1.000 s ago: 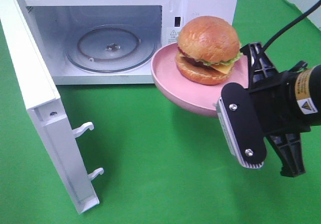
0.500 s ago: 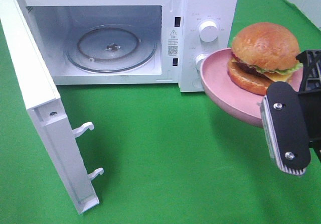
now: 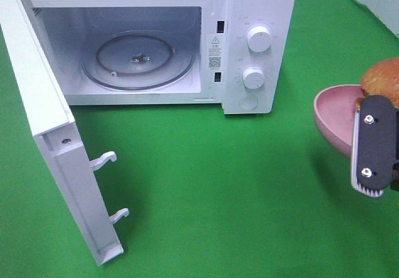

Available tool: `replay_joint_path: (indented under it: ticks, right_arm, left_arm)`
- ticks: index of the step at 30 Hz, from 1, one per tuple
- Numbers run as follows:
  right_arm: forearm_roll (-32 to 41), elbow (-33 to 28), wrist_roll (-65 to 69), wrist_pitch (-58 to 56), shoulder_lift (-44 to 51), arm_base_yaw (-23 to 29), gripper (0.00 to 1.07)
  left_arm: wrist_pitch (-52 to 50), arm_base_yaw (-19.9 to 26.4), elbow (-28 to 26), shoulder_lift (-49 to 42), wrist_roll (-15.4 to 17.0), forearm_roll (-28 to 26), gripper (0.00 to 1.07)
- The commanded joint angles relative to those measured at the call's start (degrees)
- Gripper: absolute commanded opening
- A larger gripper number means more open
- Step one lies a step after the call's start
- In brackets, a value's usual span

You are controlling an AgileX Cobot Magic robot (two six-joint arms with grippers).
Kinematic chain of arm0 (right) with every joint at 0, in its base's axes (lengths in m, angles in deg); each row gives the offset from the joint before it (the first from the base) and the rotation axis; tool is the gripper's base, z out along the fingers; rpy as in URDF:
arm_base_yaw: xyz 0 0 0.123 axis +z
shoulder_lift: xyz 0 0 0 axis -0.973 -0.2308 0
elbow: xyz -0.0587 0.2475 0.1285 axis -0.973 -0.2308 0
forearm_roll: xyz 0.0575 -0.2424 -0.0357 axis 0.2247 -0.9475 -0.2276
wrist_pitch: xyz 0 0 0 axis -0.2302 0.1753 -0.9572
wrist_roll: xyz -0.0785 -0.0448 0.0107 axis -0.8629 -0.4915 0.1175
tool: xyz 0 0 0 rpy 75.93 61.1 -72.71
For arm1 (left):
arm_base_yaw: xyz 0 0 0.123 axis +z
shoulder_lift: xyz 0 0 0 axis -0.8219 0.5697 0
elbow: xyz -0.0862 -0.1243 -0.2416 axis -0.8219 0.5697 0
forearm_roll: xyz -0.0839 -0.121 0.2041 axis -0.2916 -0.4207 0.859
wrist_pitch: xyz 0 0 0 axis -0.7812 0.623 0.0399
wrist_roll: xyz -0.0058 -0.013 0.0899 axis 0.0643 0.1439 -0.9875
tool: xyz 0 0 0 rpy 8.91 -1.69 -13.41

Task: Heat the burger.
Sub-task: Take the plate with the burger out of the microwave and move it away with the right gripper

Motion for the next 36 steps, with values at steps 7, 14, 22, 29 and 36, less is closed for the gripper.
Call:
replay_joint_path:
  ticks: [7,14,22,29,36]
  right_arm:
    - [-9.11,0.34,12.89,-4.30,-0.74,-0.29,0.00]
    - [-12.26,0.34,22.92,-5.16,-5.84,-0.29,0.00]
    - [-17.59,0.40,47.15,-6.19,-15.58,-0.29,0.00]
    - [-18.22,0.40,55.46,-5.73,-23.26,-0.29,0.00]
    - [-18.91,0.40,62.22,-3.50,-31.34,-0.34,0.01]
  left_arm:
    - [-0.34,-0.29,0.17,-0.29,0.00,-0.40,1.00]
    - [-0.34,-0.29,0.17,-0.29,0.00,-0.40,1.00]
    - [-0.34,-0.29,0.17,-0.29,0.00,-0.40,1.00]
    - [-0.34,-0.29,0.17,-0.29,0.00,-0.40,1.00]
    - [-0.34,-0.29,0.17,-0.29,0.00,-0.40,1.00]
